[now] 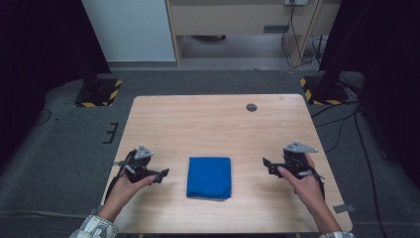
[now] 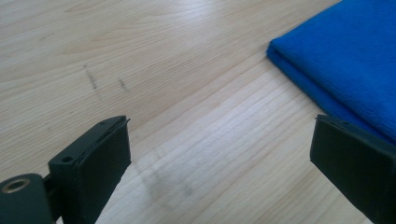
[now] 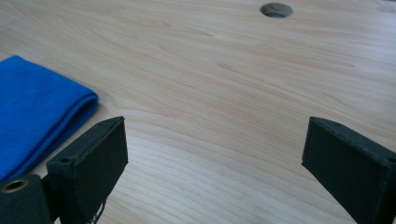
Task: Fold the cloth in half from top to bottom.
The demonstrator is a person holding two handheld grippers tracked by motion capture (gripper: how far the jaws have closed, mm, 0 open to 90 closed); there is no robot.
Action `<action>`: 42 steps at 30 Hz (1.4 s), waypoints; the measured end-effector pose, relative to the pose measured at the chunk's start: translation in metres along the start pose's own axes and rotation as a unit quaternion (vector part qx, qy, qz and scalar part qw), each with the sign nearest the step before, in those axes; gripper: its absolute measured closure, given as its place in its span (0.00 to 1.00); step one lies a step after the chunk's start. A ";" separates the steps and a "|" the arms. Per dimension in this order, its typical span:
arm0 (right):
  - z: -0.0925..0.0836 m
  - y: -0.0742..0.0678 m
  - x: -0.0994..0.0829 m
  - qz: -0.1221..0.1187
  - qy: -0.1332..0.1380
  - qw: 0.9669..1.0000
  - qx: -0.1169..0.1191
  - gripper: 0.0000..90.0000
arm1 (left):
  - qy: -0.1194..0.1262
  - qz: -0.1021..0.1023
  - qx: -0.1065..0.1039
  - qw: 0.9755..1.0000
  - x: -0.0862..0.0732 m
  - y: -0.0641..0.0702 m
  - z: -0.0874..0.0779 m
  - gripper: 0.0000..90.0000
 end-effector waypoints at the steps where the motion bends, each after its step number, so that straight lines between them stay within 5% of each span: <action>1: 0.001 0.004 -0.002 0.004 -0.003 1.000 -0.004 0.08 | -0.002 -0.002 0.002 1.000 -0.001 -0.003 0.000 0.05; 19: 0.029 0.035 -0.044 0.003 -0.091 0.996 -0.007 0.09 | -0.076 0.000 0.037 0.996 -0.021 -0.036 0.021 0.05; 30: 0.044 0.069 -0.033 0.052 -0.072 0.995 -0.046 0.09 | -0.052 -0.032 0.058 0.996 -0.009 -0.055 0.036 0.04; 42: 0.058 0.076 -0.035 0.062 -0.077 0.992 -0.077 0.09 | -0.019 -0.050 0.063 0.997 -0.009 -0.061 0.041 0.01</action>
Point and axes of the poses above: each handheld gripper's, and its own axes: z roughly forward along the jaws, x roughly out of its top, y roughly to its right, the point moved 7 cm from there along z, roughly forward along the jaws, and after that the axes turned 11 degrees about -x, right-handed, at the moved point
